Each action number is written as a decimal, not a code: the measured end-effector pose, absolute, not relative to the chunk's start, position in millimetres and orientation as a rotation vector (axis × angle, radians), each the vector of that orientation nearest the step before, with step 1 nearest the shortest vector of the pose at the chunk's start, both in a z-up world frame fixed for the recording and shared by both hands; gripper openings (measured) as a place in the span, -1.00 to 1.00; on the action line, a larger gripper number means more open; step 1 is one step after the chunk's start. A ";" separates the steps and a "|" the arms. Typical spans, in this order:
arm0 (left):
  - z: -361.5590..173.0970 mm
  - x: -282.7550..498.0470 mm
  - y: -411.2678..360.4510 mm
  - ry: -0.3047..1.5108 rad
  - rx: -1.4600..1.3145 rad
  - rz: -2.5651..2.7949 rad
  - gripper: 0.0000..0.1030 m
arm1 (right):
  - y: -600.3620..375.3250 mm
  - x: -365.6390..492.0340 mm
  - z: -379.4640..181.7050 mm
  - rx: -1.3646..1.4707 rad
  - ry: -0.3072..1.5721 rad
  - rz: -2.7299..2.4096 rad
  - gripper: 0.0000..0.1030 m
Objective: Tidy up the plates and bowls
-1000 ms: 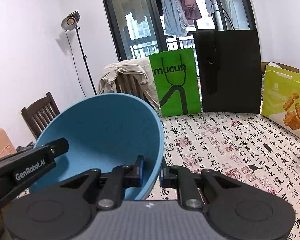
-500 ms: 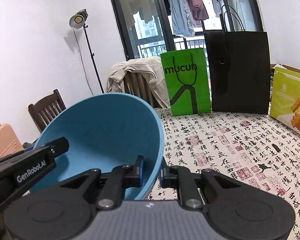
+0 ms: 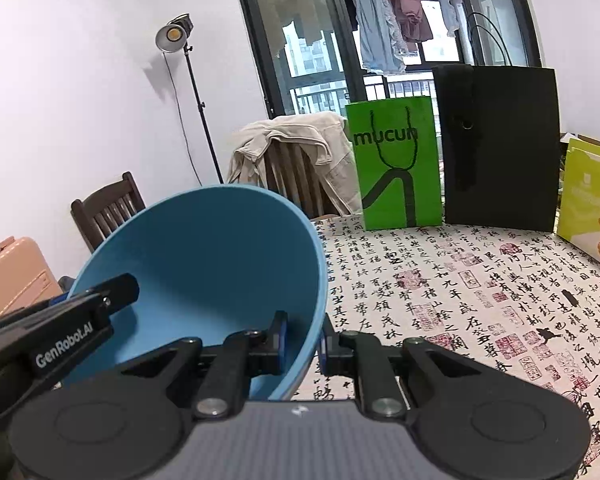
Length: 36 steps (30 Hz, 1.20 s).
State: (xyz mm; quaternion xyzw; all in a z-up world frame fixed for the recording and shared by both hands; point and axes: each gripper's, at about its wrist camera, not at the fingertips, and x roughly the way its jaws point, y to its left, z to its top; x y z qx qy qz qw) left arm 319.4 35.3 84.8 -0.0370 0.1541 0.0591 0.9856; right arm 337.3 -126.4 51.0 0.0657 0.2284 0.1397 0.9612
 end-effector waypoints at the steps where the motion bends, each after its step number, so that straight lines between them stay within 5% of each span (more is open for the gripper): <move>1: 84.6 318.5 37.1 0.309 -0.076 0.121 -0.65 | -124.4 336.3 51.0 0.131 0.462 0.287 -0.72; 36: 77.4 272.1 103.4 0.261 -0.115 0.214 -0.65 | -55.6 311.4 45.0 0.071 0.484 0.442 -0.72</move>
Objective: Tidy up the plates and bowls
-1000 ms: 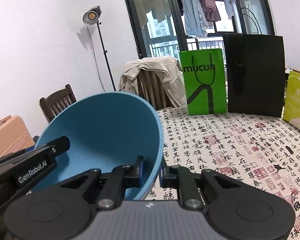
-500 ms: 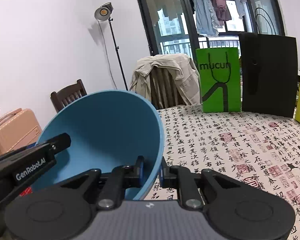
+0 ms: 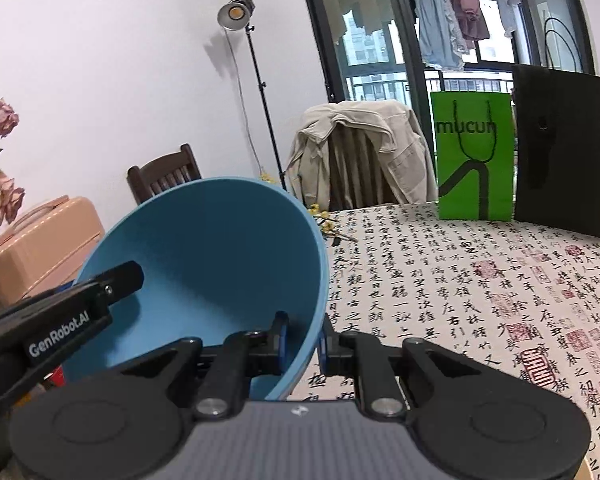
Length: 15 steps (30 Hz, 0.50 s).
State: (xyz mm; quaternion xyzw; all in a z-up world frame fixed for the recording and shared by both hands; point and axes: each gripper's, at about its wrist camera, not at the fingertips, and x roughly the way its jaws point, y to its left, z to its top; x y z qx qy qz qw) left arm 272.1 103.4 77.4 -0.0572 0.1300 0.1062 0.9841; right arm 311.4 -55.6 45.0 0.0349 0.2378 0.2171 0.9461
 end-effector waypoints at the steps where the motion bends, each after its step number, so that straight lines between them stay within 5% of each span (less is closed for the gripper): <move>1: 77.1 270.3 105.7 0.258 -0.114 0.218 -0.65 | -53.7 310.4 45.0 0.070 0.485 0.447 -0.72; 15: 72.5 248.1 126.3 0.230 -0.120 0.275 -0.65 | -27.2 294.1 43.1 0.044 0.494 0.504 -0.72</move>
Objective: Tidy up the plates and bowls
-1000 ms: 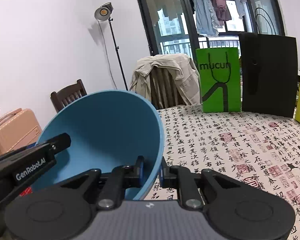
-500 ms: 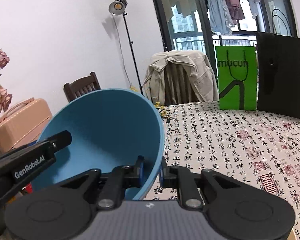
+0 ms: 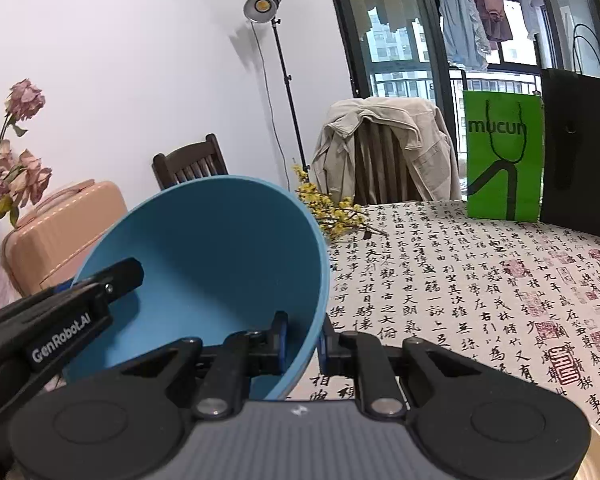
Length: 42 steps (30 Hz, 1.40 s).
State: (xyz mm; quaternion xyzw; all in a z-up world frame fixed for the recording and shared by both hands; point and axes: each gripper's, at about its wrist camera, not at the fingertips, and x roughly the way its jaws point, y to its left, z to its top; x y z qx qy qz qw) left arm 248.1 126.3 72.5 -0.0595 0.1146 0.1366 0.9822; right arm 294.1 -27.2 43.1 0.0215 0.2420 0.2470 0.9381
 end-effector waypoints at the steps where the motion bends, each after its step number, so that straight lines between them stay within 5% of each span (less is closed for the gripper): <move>1: 72.3 246.0 127.3 0.227 -0.119 0.279 -0.65 | -25.4 293.1 43.0 0.043 0.496 0.511 -0.72; 42: 51.6 176.3 187.9 0.199 -0.174 0.377 -0.65 | 48.4 246.5 26.6 -0.062 0.545 0.663 -0.71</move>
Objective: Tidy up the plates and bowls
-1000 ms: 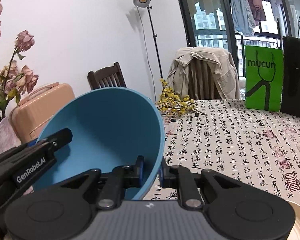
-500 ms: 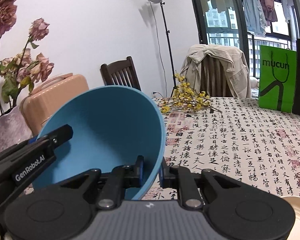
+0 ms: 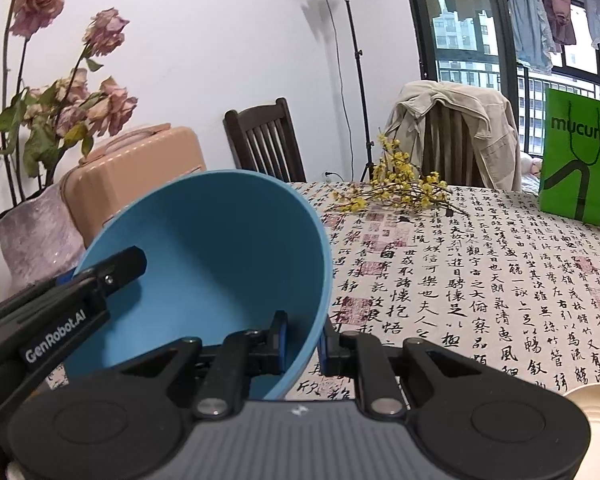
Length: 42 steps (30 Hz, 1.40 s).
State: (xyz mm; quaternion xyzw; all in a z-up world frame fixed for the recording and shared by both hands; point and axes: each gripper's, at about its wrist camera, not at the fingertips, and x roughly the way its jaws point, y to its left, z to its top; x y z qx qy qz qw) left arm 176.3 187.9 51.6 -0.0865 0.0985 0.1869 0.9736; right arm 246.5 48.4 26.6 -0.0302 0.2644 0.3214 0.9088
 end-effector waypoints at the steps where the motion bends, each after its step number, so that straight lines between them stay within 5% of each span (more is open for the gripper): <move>1: 50.6 175.2 189.0 0.200 -0.176 0.379 -0.65 | 49.8 246.1 25.7 -0.066 0.547 0.666 -0.71; 42: 7.0 146.9 210.1 0.287 -0.210 0.424 -0.65 | 89.5 220.5 -9.1 -0.288 0.545 0.714 -0.62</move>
